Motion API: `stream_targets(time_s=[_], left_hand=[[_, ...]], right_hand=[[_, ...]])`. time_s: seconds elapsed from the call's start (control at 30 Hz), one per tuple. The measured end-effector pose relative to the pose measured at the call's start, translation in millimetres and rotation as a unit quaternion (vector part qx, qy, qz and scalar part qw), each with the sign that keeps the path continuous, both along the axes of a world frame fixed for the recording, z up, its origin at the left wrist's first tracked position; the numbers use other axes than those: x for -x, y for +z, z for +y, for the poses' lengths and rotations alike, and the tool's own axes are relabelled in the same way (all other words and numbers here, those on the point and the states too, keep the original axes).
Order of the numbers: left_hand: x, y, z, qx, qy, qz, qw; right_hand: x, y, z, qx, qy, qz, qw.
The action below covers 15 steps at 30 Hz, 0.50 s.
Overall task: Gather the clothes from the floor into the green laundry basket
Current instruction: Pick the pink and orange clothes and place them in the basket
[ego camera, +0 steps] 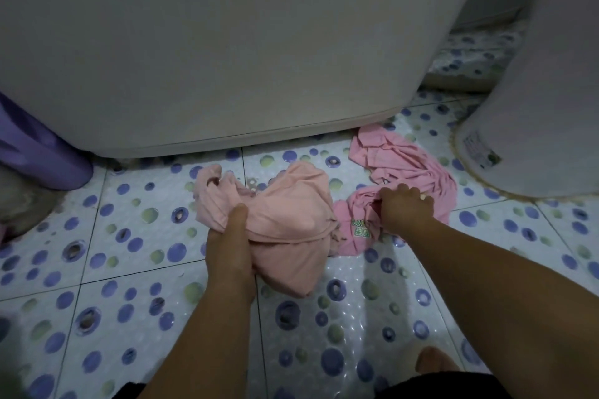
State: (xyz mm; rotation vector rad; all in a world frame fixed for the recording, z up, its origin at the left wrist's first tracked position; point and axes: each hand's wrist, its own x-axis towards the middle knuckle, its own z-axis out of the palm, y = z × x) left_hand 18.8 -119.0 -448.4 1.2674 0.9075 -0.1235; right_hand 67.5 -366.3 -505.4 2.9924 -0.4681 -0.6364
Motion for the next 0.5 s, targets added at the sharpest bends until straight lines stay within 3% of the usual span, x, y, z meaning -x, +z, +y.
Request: stream_targets(time_s=[0.2, 0.27, 0.37, 0.5], left_hand=[[-2, 1, 2, 0.01, 0.017, 0.004, 1.0], [-2, 1, 3, 0.01, 0.018, 0.003, 1.0], [-1, 3, 4, 0.0, 0.014, -0.002, 1.0], [2, 12, 0, -0.016, 0.029, -0.027, 0.999]], right_hand=[[1, -4, -8, 0.072, 0.038, -0.031, 0.996], [-2, -2, -8, 0.014, -0.014, -0.032, 0.999], [-9, 13, 0, -0.136, -0.115, -0.109, 0.978], [-29, 55, 25, -0.212, -0.097, -0.215, 0.948]])
